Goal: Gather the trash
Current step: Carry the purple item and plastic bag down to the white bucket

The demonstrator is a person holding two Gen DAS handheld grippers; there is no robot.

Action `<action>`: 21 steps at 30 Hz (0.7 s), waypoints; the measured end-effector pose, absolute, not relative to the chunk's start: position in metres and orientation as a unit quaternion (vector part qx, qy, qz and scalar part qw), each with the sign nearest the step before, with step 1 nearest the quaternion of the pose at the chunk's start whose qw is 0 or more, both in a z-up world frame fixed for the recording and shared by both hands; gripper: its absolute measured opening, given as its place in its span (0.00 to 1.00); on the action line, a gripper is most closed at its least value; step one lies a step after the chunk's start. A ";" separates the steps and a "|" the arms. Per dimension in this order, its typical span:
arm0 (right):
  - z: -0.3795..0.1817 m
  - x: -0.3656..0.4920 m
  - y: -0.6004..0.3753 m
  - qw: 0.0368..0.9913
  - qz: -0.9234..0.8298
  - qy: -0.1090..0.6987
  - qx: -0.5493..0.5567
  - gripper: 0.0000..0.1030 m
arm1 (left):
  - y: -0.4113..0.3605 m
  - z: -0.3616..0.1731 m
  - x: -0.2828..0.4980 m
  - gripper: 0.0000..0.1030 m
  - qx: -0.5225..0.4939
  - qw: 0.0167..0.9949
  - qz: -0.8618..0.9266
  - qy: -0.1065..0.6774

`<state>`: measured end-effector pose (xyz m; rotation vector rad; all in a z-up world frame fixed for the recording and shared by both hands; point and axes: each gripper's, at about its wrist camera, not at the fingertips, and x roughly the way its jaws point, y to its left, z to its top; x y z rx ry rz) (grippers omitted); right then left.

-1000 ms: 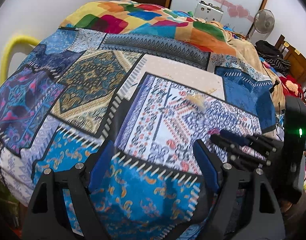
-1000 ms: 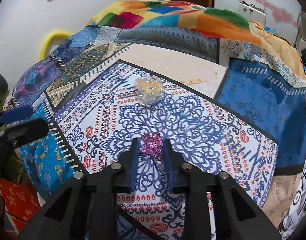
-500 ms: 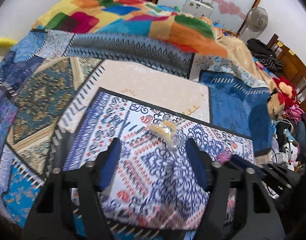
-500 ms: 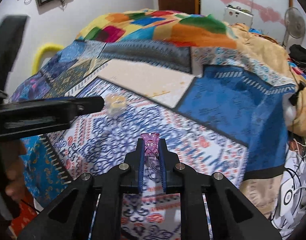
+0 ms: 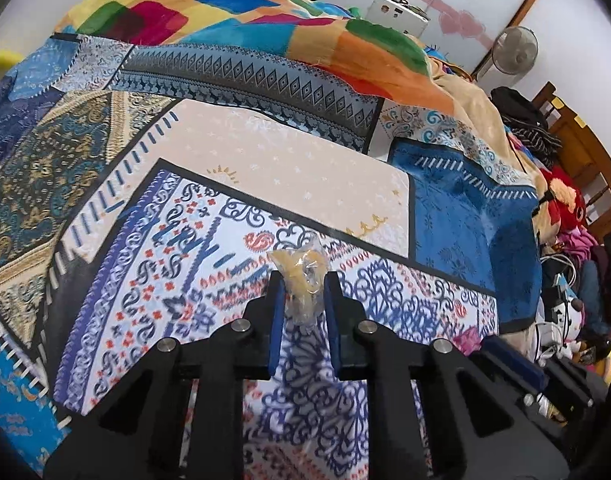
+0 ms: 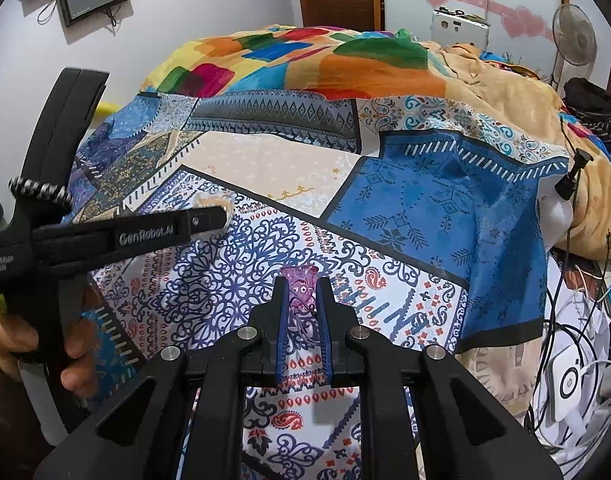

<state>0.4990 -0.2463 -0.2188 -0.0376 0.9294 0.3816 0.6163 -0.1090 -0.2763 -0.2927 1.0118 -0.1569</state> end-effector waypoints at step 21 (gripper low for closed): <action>-0.083 0.421 -0.235 0.916 0.208 0.342 -0.023 0.12 | -0.091 -0.119 0.483 0.16 -0.066 0.919 -0.058 0.384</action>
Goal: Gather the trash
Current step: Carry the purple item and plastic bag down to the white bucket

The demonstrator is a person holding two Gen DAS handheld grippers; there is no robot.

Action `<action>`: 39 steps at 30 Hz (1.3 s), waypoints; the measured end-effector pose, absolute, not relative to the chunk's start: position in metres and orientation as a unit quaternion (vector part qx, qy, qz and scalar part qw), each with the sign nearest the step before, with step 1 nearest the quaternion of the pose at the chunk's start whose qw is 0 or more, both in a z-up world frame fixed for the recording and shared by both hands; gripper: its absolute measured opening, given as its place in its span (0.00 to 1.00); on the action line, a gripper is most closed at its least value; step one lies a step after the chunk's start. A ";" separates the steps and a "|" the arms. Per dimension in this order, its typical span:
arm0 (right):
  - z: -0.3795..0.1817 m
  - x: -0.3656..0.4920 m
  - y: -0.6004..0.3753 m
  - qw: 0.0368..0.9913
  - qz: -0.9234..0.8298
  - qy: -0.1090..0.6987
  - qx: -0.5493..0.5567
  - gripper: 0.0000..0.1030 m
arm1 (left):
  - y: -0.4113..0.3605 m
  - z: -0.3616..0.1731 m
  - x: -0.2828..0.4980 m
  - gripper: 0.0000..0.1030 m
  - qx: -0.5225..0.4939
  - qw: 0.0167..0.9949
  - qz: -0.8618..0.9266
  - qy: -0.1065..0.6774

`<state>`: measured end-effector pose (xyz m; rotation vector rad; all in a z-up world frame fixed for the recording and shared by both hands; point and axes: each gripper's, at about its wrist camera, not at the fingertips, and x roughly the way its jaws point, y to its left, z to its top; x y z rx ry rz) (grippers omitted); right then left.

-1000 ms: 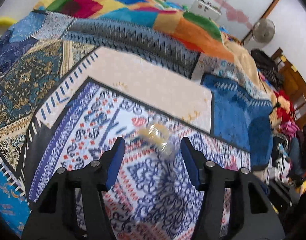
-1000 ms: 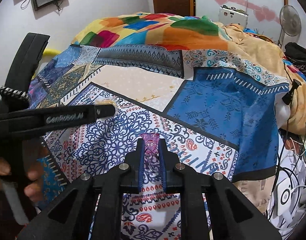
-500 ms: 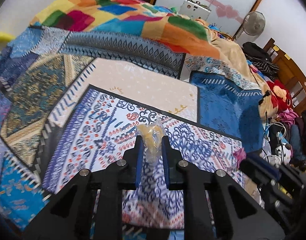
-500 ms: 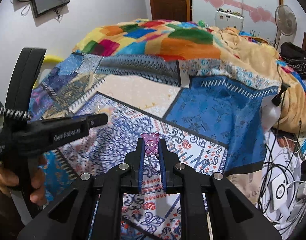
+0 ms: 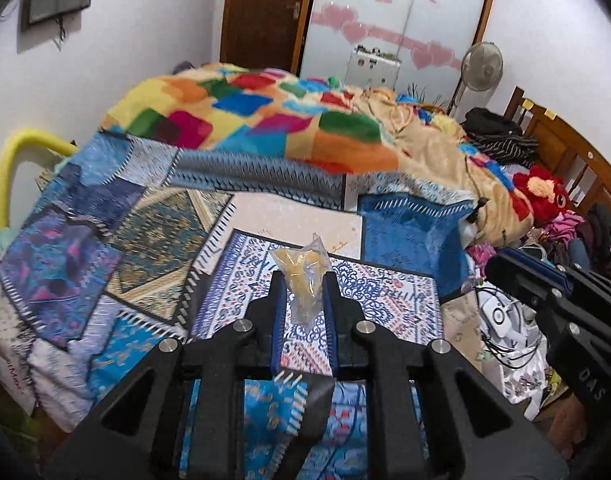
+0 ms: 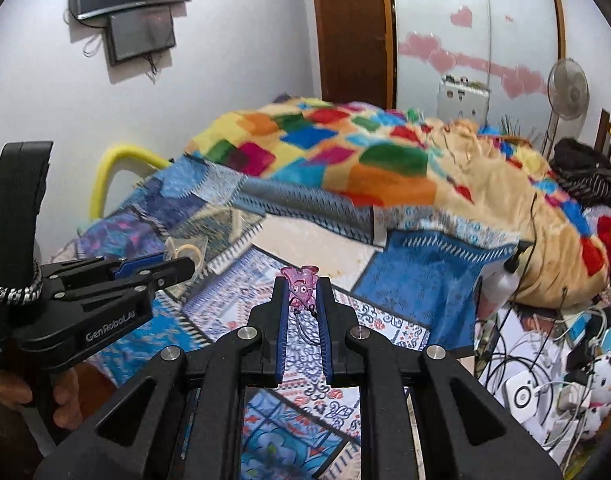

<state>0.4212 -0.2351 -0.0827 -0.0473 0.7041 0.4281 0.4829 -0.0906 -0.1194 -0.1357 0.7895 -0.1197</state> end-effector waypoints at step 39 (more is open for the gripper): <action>-0.017 0.210 -0.090 0.880 0.370 0.288 -0.072 0.12 | 0.111 -0.059 0.159 0.16 -0.115 0.935 0.110 0.316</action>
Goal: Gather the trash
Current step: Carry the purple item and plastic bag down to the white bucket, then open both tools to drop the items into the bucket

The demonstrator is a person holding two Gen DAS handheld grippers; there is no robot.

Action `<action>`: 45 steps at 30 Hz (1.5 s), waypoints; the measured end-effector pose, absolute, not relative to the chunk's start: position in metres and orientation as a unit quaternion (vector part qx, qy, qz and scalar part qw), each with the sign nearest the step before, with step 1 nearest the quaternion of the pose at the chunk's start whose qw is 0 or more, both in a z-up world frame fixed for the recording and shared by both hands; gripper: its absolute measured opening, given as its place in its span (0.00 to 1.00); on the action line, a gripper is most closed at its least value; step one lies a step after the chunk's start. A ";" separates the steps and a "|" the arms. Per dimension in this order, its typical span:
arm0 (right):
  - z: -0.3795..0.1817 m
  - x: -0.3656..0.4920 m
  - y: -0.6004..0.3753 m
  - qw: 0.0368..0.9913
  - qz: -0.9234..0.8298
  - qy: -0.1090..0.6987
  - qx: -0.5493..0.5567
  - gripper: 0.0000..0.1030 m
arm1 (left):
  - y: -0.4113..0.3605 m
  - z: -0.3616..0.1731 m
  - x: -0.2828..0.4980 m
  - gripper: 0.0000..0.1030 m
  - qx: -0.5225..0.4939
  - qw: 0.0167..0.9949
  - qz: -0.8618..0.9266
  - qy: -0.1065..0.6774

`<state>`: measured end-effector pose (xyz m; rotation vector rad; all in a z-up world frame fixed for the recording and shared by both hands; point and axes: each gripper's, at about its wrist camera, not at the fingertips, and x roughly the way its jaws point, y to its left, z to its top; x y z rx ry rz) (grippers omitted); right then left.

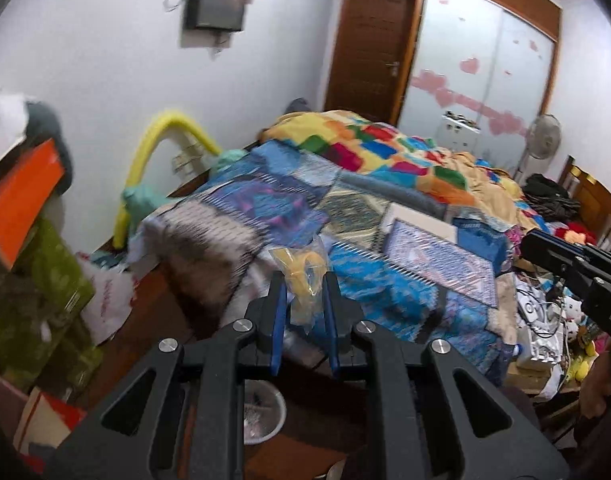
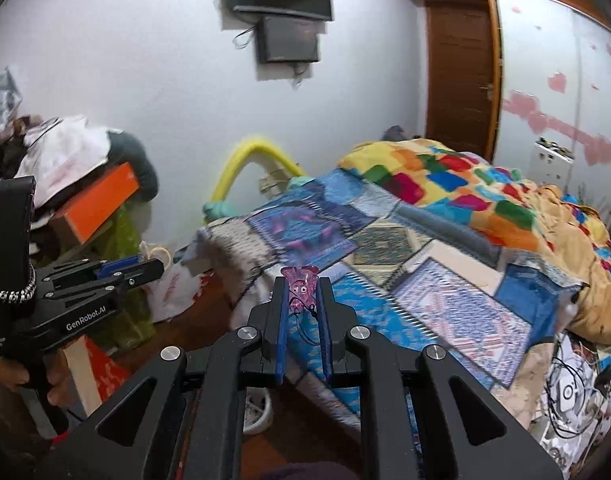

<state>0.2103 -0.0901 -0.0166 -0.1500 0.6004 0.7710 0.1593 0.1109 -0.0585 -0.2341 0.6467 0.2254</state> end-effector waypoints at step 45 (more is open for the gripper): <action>-0.258 0.230 0.112 0.650 0.456 0.577 -0.192 0.34 | 0.228 -0.324 0.163 0.16 -0.292 0.768 0.156 0.548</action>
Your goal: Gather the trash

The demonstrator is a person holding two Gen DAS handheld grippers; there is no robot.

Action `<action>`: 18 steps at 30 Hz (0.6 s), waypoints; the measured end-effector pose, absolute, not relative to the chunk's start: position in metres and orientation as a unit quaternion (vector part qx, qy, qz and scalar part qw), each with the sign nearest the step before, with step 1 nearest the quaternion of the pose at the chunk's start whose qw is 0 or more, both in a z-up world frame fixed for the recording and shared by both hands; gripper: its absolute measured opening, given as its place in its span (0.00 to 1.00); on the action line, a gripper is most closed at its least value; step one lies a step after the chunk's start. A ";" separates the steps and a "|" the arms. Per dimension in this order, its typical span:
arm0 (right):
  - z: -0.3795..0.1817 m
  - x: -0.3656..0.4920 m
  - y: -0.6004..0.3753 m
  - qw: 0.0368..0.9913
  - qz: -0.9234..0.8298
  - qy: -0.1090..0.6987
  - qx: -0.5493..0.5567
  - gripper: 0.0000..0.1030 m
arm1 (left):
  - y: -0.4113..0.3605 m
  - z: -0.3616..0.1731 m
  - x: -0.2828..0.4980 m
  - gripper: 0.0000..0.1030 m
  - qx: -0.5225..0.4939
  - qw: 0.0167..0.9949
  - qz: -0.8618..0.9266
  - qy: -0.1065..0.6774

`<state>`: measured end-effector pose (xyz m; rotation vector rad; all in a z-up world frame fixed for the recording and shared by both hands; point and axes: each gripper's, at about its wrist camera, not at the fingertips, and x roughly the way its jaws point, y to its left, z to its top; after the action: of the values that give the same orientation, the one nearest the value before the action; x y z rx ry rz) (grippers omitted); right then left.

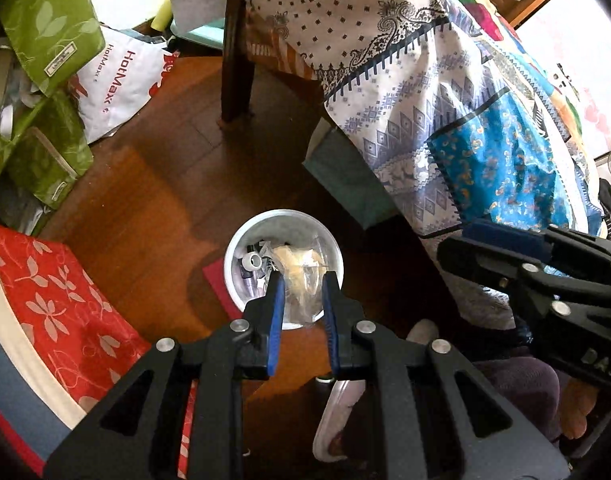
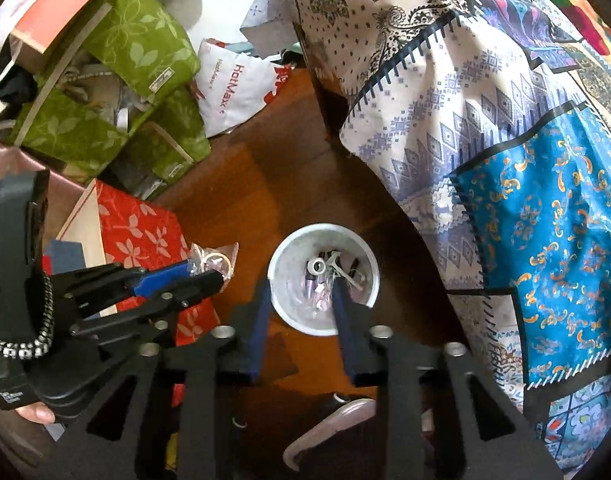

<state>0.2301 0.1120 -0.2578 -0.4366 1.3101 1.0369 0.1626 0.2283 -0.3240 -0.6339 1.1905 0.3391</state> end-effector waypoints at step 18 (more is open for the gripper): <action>-0.194 0.246 0.054 0.726 0.422 0.525 -0.143 0.35 | 0.214 -0.275 0.174 0.40 -0.270 0.791 0.153 0.527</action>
<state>0.2458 0.0539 -0.1942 -0.3153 1.1575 0.9301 0.1743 0.2136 -0.2746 -0.5808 1.1346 0.3283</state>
